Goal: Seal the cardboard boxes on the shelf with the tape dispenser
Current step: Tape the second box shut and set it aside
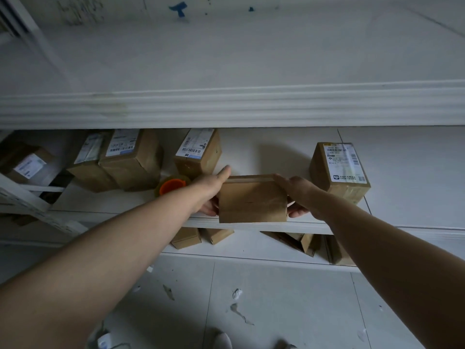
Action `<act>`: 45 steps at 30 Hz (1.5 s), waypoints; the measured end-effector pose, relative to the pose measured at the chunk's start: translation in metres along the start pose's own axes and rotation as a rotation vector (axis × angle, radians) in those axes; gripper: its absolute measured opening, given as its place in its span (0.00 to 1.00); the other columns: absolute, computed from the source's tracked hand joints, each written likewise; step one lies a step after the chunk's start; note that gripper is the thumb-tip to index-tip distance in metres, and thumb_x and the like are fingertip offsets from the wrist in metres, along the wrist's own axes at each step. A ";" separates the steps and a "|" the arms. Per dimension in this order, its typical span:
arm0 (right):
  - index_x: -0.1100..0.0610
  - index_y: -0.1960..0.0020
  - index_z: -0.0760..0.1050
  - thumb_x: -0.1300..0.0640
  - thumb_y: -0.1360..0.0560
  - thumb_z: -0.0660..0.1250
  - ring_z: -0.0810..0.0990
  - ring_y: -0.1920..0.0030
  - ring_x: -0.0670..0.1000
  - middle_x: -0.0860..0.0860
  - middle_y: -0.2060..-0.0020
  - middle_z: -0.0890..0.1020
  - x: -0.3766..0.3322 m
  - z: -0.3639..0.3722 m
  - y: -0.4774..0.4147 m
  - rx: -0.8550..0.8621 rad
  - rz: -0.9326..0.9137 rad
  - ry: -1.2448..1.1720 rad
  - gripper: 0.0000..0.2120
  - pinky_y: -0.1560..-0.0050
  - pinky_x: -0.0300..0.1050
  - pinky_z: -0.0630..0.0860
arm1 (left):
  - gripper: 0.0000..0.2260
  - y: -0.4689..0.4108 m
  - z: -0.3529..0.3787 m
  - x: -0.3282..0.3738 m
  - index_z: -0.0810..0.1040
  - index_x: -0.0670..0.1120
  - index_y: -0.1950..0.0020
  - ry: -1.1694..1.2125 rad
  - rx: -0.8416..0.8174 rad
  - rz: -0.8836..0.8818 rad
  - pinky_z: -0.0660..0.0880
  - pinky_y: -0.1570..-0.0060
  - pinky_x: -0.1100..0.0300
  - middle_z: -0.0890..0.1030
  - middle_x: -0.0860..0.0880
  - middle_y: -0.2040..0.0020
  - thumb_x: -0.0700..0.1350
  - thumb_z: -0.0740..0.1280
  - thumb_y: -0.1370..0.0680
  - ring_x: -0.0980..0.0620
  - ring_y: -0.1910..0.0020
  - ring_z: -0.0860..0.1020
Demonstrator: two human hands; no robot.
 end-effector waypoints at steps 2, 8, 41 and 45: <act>0.61 0.42 0.73 0.35 0.22 0.54 0.82 0.61 0.57 0.61 0.52 0.80 0.008 -0.002 -0.001 0.004 0.038 0.013 0.30 0.61 0.47 0.81 | 0.27 -0.001 0.006 0.003 0.70 0.47 0.43 -0.048 -0.039 0.032 0.80 0.50 0.50 0.79 0.45 0.54 0.68 0.63 0.27 0.44 0.56 0.80; 0.58 0.42 0.74 0.36 0.23 0.58 0.84 0.60 0.55 0.55 0.59 0.82 -0.005 -0.001 -0.013 0.040 -0.069 0.262 0.25 0.54 0.48 0.82 | 0.32 -0.012 0.015 0.018 0.66 0.43 0.30 -0.266 -0.034 0.096 0.80 0.51 0.51 0.76 0.42 0.38 0.58 0.71 0.27 0.43 0.43 0.77; 0.44 0.27 0.61 0.68 0.23 0.63 0.74 0.43 0.57 0.53 0.42 0.72 -0.005 -0.008 -0.003 0.031 -0.196 -0.378 0.31 0.40 0.64 0.69 | 0.12 -0.010 0.043 -0.021 0.67 0.44 0.39 0.017 -0.150 -0.032 0.82 0.57 0.49 0.78 0.40 0.47 0.50 0.53 0.16 0.44 0.55 0.81; 0.52 0.23 0.56 0.73 0.28 0.67 0.73 0.36 0.58 0.58 0.32 0.68 0.014 0.003 -0.016 0.092 -0.140 -0.411 0.40 0.37 0.58 0.74 | 0.11 -0.013 0.046 -0.029 0.73 0.41 0.44 -0.248 -0.050 -0.035 0.82 0.56 0.43 0.80 0.40 0.54 0.41 0.53 0.18 0.41 0.57 0.82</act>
Point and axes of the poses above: each hand's wrist, its own y-axis away from the middle knuckle, its own z-axis out of the palm, x = y × z, the point moved 10 cm from there along -y, towards the middle knuckle
